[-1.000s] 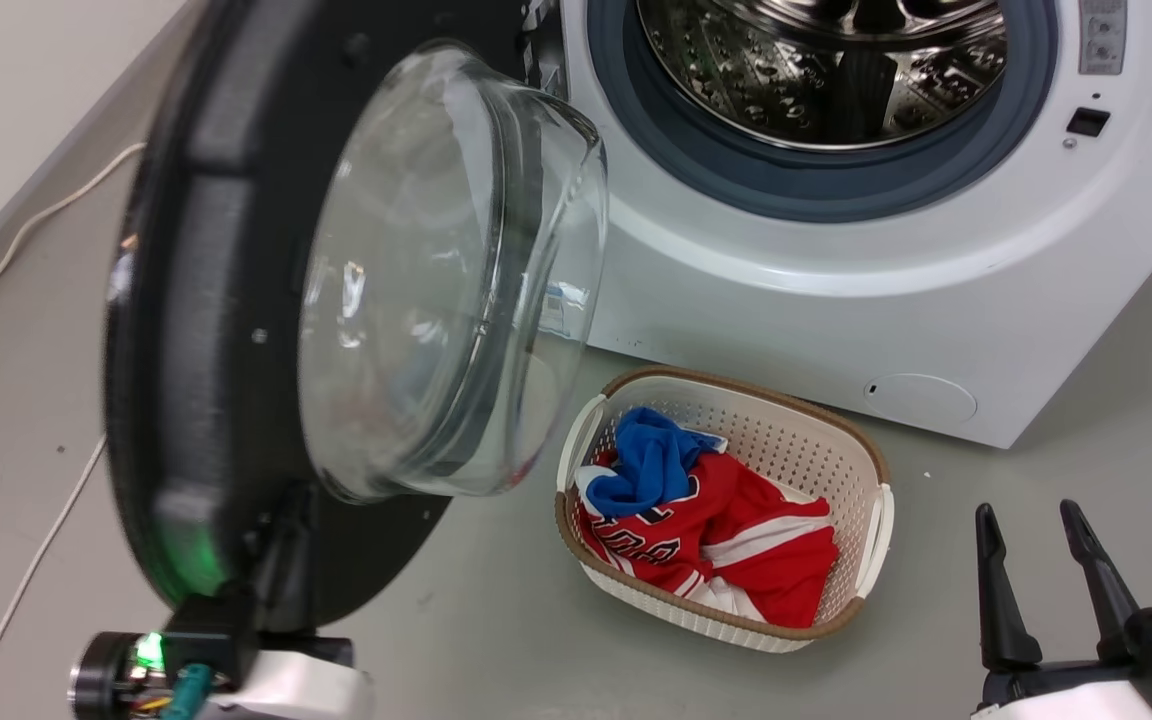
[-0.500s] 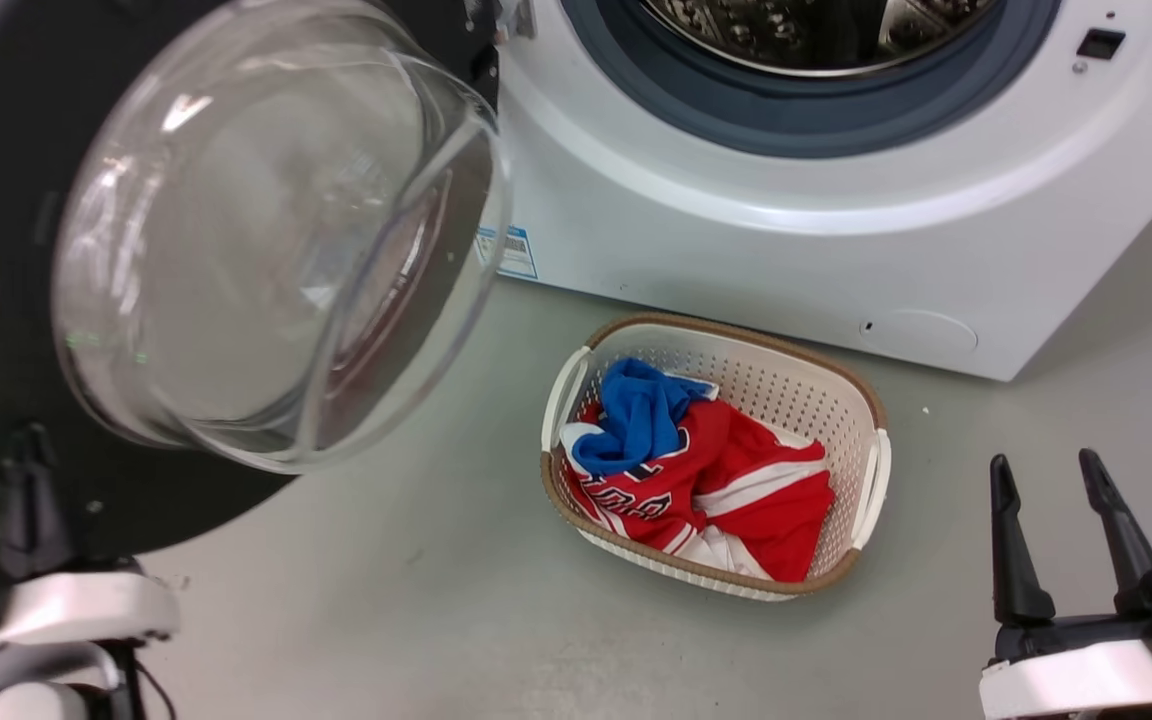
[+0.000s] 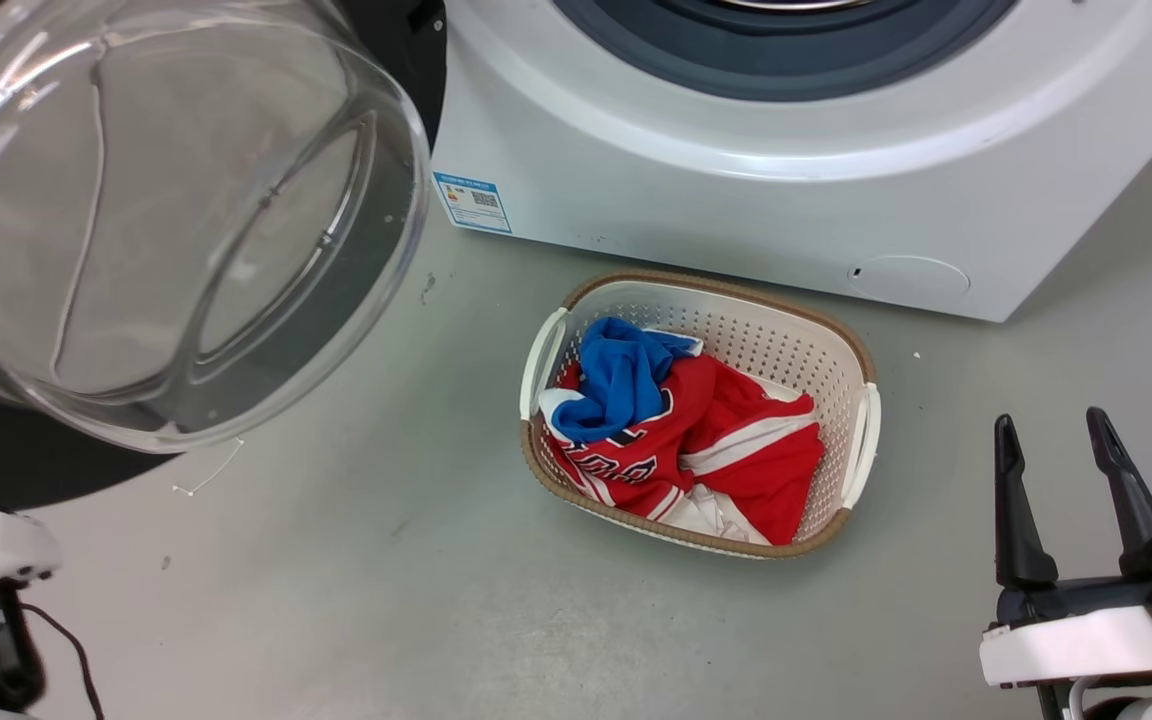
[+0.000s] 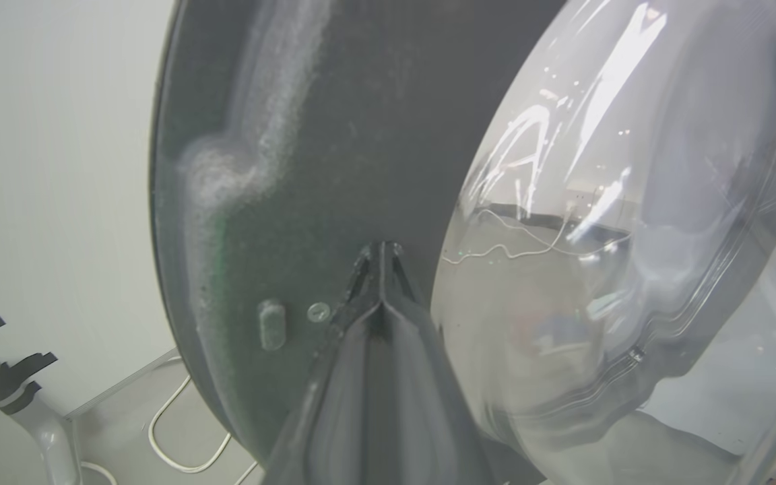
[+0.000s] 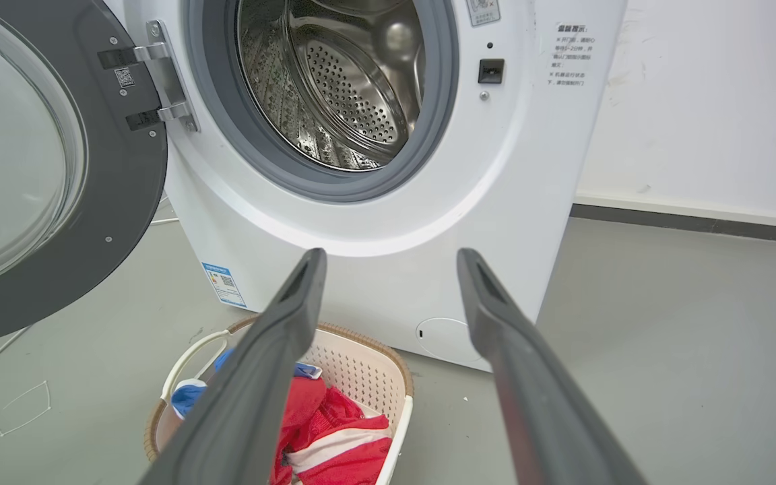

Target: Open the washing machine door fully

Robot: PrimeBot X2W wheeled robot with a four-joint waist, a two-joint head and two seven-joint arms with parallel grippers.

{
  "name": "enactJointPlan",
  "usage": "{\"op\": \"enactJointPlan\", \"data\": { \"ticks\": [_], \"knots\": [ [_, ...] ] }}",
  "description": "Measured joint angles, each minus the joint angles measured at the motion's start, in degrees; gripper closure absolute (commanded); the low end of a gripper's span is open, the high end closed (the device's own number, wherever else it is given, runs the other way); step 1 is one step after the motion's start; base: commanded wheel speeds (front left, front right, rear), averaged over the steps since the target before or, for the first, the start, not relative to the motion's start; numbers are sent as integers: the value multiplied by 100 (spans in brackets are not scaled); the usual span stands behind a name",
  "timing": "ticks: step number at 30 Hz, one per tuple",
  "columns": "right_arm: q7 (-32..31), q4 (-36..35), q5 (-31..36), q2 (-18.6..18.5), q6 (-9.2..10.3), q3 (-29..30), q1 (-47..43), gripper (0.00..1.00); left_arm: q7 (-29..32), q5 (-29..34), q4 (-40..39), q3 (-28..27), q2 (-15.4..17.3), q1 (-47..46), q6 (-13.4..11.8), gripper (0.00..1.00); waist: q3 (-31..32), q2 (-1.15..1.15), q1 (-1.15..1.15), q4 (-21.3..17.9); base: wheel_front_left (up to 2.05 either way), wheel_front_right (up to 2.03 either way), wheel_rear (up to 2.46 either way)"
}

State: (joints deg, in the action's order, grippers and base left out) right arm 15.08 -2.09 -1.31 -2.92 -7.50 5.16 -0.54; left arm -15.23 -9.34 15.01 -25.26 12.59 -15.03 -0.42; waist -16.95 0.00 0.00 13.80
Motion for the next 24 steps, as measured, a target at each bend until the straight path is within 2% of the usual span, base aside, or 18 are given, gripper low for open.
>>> {"op": "enactJointPlan", "data": {
  "ticks": [2, 10, 24],
  "knots": [
    [0, -5, 23, -1, 0, -5, 41, 0, 0, -1, 212, -115, 96, -152, 103, 100, -43, 0, 0, -30, 0, 0, 0],
    [0, -11, 32, 0, 0, 8, 65, 0, 0, 87, 799, -454, 338, -597, 255, 100, -144, 0, 0, -150, 0, 0, 0],
    [0, 14, 25, 0, 0, 35, 88, 0, 1, 338, 1248, -739, 503, -853, 446, 100, -62, 0, 0, -219, 0, 0, 0]
  ]
}}
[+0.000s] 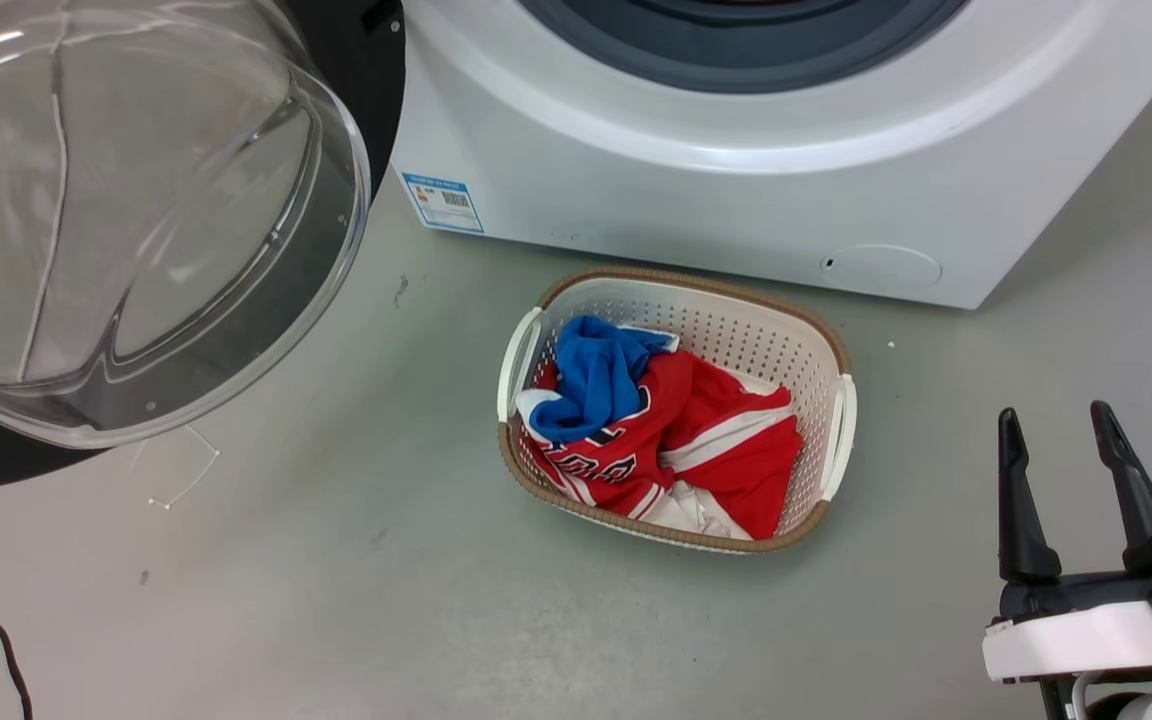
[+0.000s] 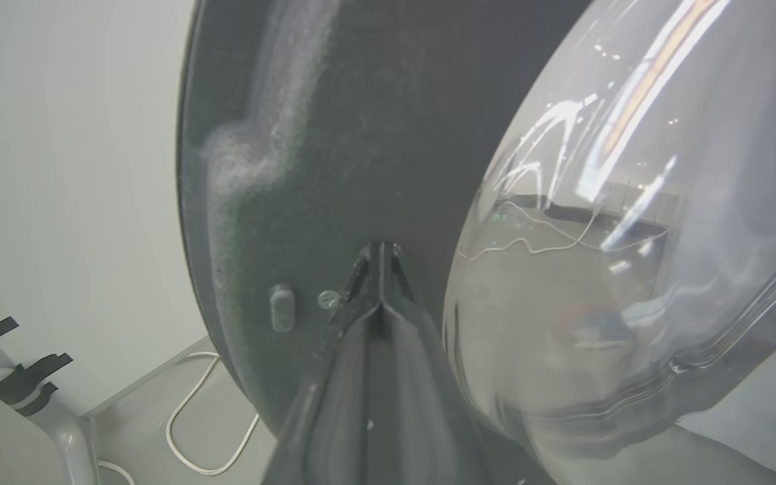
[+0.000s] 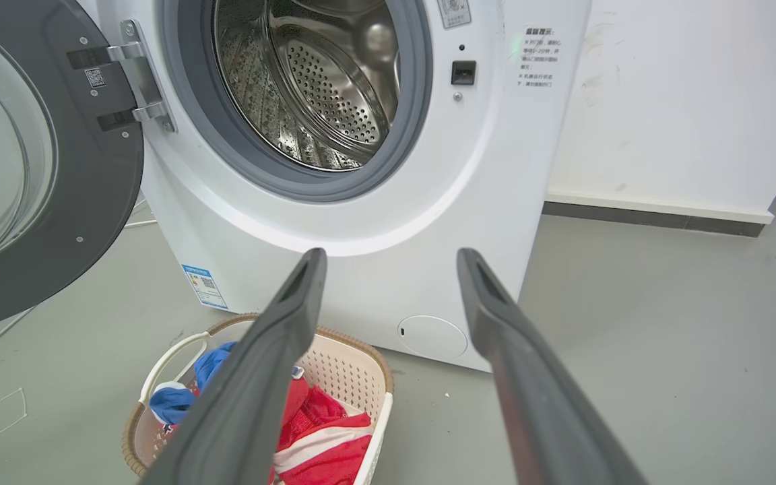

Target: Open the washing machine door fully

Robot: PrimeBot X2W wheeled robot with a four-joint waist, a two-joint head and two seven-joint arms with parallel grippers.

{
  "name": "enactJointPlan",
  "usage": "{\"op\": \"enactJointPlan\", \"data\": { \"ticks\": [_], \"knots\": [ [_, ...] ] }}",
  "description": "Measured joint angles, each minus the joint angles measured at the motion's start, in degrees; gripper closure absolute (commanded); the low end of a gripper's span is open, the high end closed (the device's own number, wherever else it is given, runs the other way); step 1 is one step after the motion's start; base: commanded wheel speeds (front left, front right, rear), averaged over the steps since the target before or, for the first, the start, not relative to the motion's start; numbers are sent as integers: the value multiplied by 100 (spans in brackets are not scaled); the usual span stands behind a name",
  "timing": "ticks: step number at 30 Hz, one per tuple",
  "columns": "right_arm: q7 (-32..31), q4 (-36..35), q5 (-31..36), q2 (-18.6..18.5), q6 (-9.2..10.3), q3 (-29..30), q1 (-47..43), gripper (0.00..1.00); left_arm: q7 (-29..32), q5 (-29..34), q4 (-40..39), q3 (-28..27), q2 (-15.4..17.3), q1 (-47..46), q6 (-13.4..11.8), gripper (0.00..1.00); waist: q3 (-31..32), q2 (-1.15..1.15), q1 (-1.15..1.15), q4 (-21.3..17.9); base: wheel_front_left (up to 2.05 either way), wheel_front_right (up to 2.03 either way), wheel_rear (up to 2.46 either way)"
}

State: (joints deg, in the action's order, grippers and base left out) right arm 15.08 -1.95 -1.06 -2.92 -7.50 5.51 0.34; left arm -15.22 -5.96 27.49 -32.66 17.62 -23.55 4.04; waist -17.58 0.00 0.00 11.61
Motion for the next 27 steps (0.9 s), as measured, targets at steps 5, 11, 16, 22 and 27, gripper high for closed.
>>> {"op": "enactJointPlan", "data": {
  "ticks": [5, 11, 16, 22, 27],
  "knots": [
    [0, 33, -55, 0, 0, -16, -37, 0, 0, 77, 38, -20, 27, 14, 107, 100, 186, 0, 0, -12, 0, 0, 0],
    [0, 66, -158, 0, 0, -14, -185, 0, 0, 233, -212, 58, -118, 357, 201, 100, 554, 0, 0, -40, 0, 0, 0],
    [0, 24, -240, -1, 0, 46, -383, 0, 0, 364, -625, 249, -289, 736, 253, 100, 953, 0, 0, -75, 0, 0, 0],
    [0, -97, -270, 0, 0, 93, -599, 0, 0, 563, -1324, 691, -682, 1246, 281, 100, 1383, 0, -1, -149, 0, 0, 0],
    [0, -185, -270, 0, 0, 111, -683, 0, 0, 724, -1893, 1137, -1037, 1689, 287, 100, 1613, 0, -1, -267, 0, 0, 0]
  ]
}}
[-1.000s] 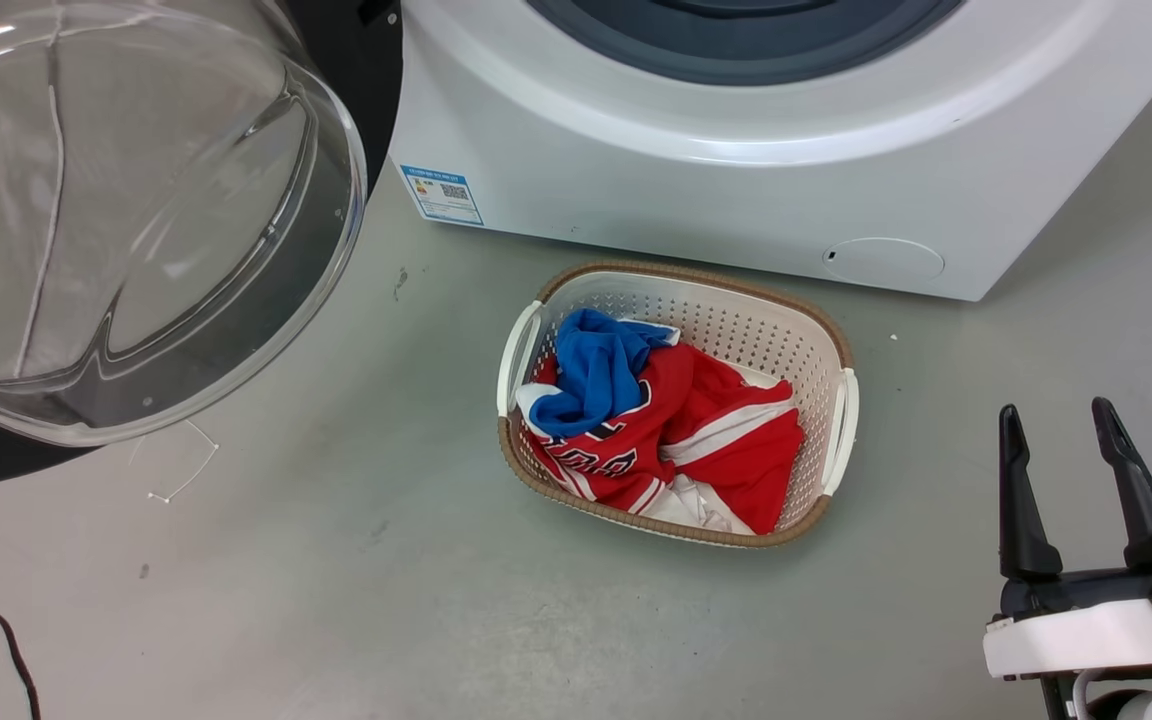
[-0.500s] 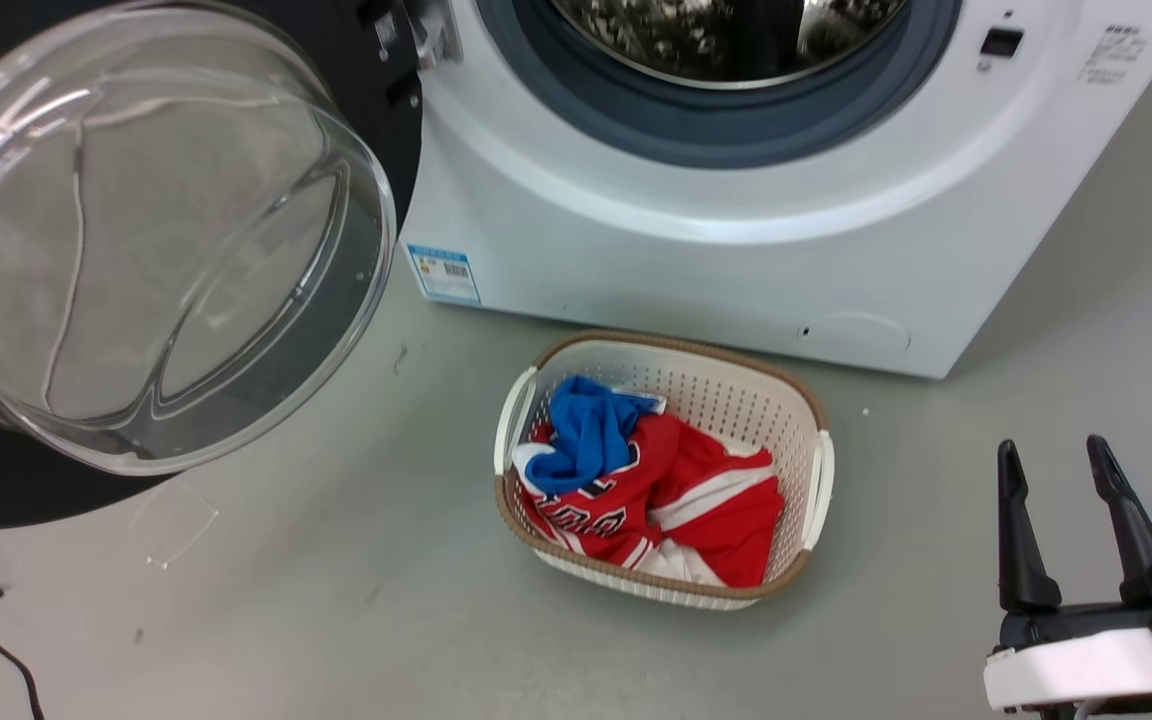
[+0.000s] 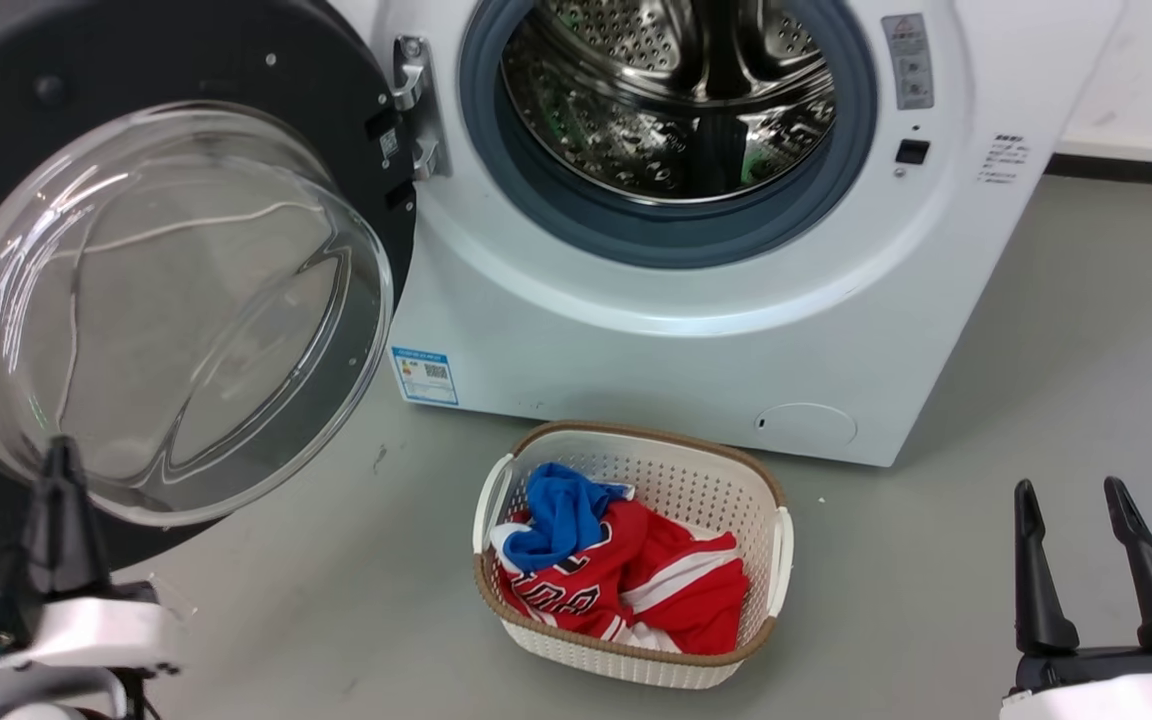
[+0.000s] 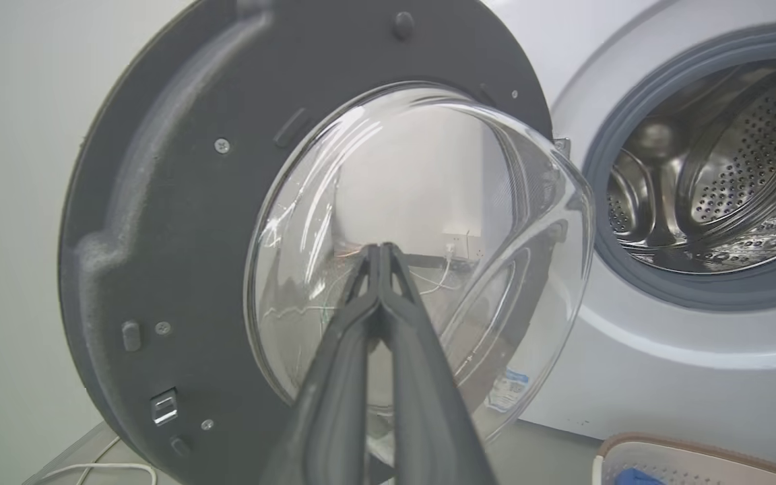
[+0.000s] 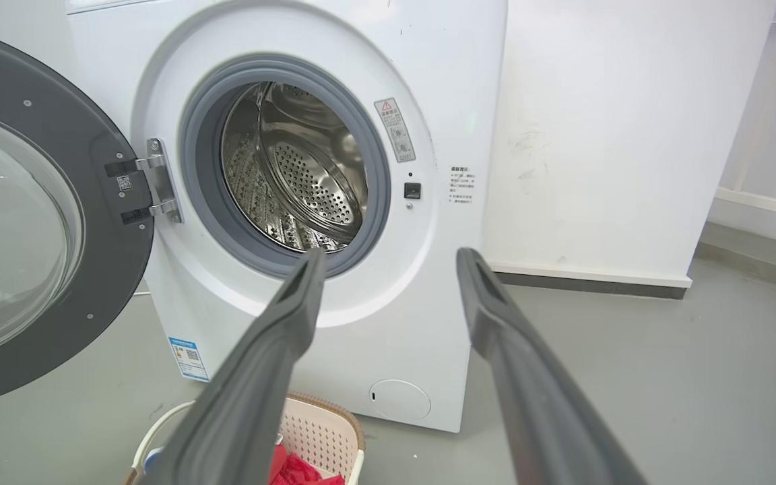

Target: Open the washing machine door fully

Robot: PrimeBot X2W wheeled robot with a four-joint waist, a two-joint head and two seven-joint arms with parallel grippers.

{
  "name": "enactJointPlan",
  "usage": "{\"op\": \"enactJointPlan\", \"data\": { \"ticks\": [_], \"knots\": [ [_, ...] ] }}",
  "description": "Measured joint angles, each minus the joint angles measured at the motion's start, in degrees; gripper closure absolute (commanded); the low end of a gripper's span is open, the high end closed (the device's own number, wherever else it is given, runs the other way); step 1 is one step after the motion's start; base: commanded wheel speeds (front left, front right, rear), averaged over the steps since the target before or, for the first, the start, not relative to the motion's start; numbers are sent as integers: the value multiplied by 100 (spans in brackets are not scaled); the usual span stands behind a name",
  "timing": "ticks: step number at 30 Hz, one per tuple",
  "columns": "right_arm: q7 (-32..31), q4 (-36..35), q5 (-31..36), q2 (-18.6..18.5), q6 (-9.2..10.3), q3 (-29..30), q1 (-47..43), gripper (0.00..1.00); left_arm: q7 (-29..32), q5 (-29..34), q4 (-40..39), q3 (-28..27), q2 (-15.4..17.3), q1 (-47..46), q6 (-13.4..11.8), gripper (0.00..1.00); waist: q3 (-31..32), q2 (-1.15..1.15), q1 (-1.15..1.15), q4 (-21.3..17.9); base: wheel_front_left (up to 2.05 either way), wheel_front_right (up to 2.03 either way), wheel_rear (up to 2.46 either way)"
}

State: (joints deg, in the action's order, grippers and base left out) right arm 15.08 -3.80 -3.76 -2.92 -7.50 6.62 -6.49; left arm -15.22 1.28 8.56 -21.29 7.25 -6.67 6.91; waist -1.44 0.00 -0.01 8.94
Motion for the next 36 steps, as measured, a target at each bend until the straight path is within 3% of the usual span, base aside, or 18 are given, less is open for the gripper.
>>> {"op": "enactJointPlan", "data": {
  "ticks": [11, 20, 30, 31, 32, 33, 36],
  "knots": [
    [0, -156, -32, 0, 0, 19, -181, 0, 0, -146, -794, 862, -381, 733, -31, 100, 240, 0, 0, -347, 0, 0, 0],
    [0, -167, -88, 0, 0, 4, -348, 0, 0, -153, -836, 1713, -420, 953, -35, 100, 325, 0, 0, -583, 0, 0, 0],
    [0, -171, -151, 0, 0, -79, -415, 0, 0, -203, -734, 2116, -426, 1027, -218, 100, 325, 0, 0, -851, 0, 0, 0],
    [0, -172, -154, 0, 0, -86, -415, 0, 0, -209, -732, 2127, -426, 1038, -247, 77, 324, 0, 0, -878, 0, 0, 0],
    [0, -172, -159, 0, 0, -92, -417, 0, 0, -242, -725, 2137, -425, 1051, -277, 18, 321, 0, 0, -903, 0, 0, 0],
    [0, -175, -159, 0, 0, -97, -421, 0, 0, -255, -722, 2148, -427, 1062, -324, 0, 318, 0, 0, -922, 0, 0, 0],
    [0, -176, -159, 0, 0, -119, -427, 0, 0, -308, -737, 2157, -427, 1073, -427, 0, 313, 0, 1, -966, 0, 0, 0]
  ]
}}
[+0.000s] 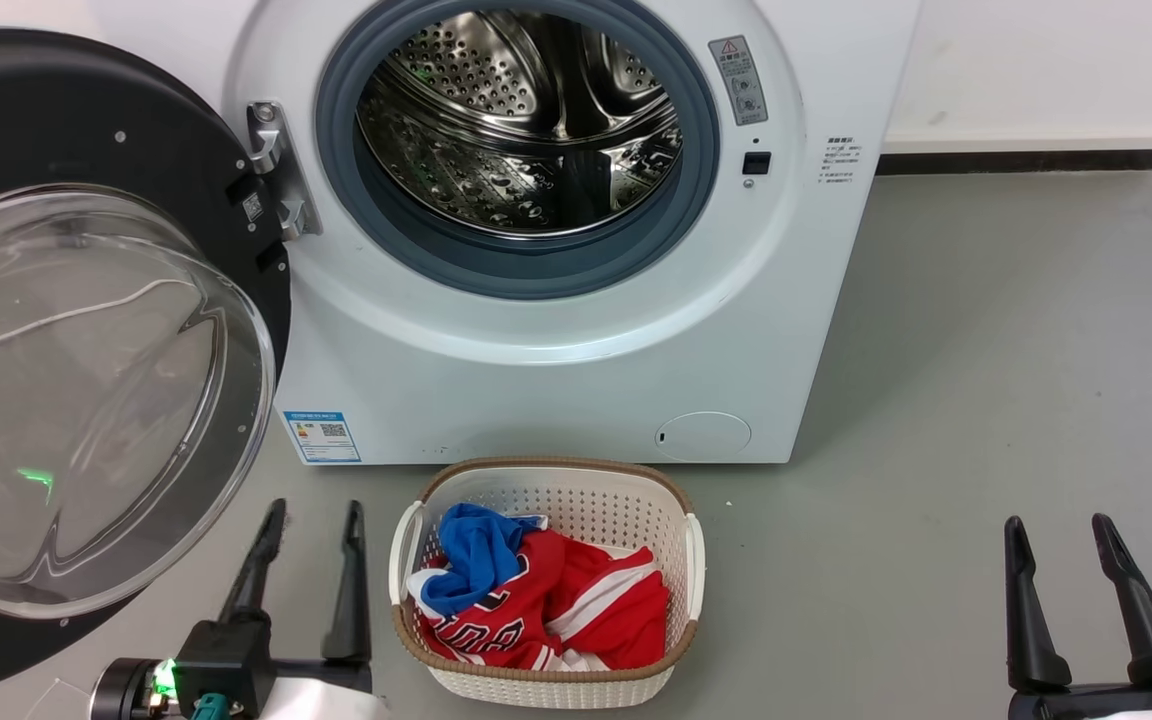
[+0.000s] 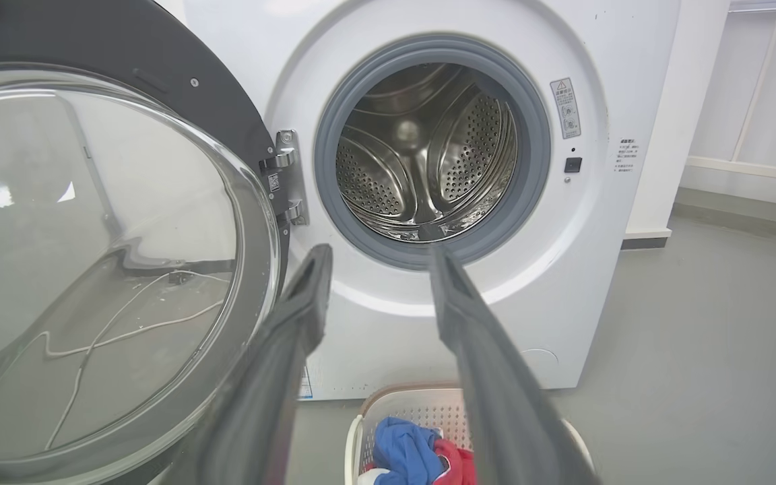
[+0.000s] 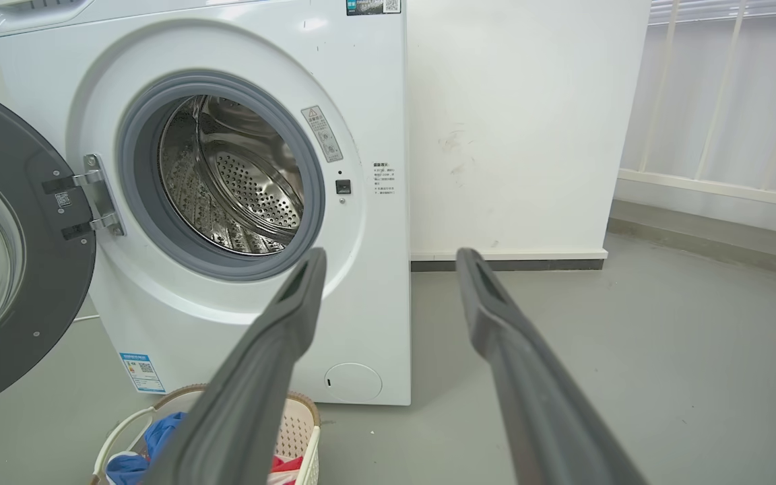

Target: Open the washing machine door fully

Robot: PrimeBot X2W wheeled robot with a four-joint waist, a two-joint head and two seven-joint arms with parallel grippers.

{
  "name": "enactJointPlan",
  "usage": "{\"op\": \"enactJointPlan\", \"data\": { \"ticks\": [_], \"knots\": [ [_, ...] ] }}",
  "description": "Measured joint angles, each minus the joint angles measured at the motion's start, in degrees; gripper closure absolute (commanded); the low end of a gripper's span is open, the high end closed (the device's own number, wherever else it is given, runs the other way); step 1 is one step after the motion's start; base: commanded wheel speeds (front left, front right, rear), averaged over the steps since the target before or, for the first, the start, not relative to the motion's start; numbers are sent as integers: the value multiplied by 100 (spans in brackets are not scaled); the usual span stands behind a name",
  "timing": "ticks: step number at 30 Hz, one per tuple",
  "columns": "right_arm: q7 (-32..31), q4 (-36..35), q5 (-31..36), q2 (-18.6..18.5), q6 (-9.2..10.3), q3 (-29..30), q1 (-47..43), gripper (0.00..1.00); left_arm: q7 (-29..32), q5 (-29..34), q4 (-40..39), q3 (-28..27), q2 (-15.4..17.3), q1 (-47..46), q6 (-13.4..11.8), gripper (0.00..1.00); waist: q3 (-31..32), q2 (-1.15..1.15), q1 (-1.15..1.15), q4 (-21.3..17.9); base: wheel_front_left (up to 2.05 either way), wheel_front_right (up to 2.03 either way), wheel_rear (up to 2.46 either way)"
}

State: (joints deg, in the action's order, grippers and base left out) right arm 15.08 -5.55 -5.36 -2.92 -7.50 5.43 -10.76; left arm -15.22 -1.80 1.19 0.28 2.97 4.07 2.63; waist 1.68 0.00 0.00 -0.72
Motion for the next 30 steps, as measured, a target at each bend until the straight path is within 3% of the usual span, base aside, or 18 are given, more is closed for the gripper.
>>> {"op": "enactJointPlan", "data": {
  "ticks": [15, 16, 22, 30],
  "knots": [
    [0, 10, 0, 0, 0, -31, 3, 0, 0, -46, 146, 34, -1, 12, -94, 0, -7, 0, 0, 46, 0, 0, 0],
    [0, 11, 0, 0, 0, -31, 3, 100, 0, -45, 144, 34, -1, 13, -100, 100, -7, 0, 0, 47, 0, 0, 0],
    [-30, 319, -33, 3, 0, -55, -40, 100, 23, -87, 477, 49, -4, 143, -103, 100, -8, 0, 0, 49, 0, 0, 0],
    [-229, 539, -1249, -22, 0, -121, 56, 100, 324, -1266, 621, -57, -4, 80, -29, 100, -23, 0, 0, 51, 0, 0, 0]
  ]
}}
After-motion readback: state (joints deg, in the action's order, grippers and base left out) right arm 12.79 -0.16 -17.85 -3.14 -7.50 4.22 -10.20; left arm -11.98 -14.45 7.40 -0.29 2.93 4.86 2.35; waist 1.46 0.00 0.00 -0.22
